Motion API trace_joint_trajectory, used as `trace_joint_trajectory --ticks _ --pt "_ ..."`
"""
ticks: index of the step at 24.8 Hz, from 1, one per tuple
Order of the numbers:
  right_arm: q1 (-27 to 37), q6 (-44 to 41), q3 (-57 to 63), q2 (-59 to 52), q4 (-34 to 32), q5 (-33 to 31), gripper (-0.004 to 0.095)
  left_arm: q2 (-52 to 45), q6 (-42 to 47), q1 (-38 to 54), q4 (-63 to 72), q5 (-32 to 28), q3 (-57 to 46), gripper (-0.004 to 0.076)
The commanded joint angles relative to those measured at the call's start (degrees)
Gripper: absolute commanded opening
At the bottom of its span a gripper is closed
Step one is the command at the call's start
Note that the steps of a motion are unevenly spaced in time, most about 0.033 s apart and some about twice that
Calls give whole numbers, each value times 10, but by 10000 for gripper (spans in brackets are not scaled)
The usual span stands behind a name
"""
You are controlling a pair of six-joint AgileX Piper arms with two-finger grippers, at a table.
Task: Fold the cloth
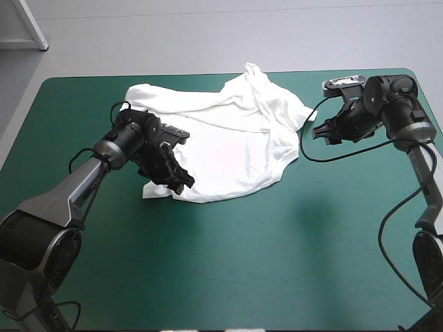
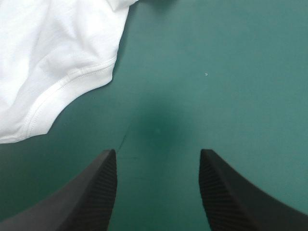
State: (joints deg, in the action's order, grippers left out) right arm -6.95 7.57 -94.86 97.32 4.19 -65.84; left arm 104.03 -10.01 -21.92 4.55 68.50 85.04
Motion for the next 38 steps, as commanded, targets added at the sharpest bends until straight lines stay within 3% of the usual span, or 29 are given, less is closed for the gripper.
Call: trace_joint_trajectory --ticks 1,8,13,17,20,21,25,30,38 --pt "10 8 -14 -30 12 22 491 -29 -1 -11 9 -56 -21 468" --pt "10 19 -14 -30 18 49 491 -18 0 -12 13 -141 -71 468" --pt "10 19 -15 -25 18 108 491 21 0 -17 19 -136 -71 426" --pt "10 19 -16 -4 24 142 490 55 0 -22 27 -122 -71 279" --pt "10 40 -17 41 78 156 490 77 -2 -22 28 -122 -73 43" --pt "10 49 -18 49 90 157 491 80 -10 -22 28 -122 -73 19" --pt "9 55 -60 120 133 179 489 80 -13 -22 32 -116 -73 19" --pt "5 62 -119 181 169 156 489 80 -13 -22 32 -108 -73 19" --pt "-25 21 -137 232 158 140 468 70 -13 -22 34 -101 -73 19"
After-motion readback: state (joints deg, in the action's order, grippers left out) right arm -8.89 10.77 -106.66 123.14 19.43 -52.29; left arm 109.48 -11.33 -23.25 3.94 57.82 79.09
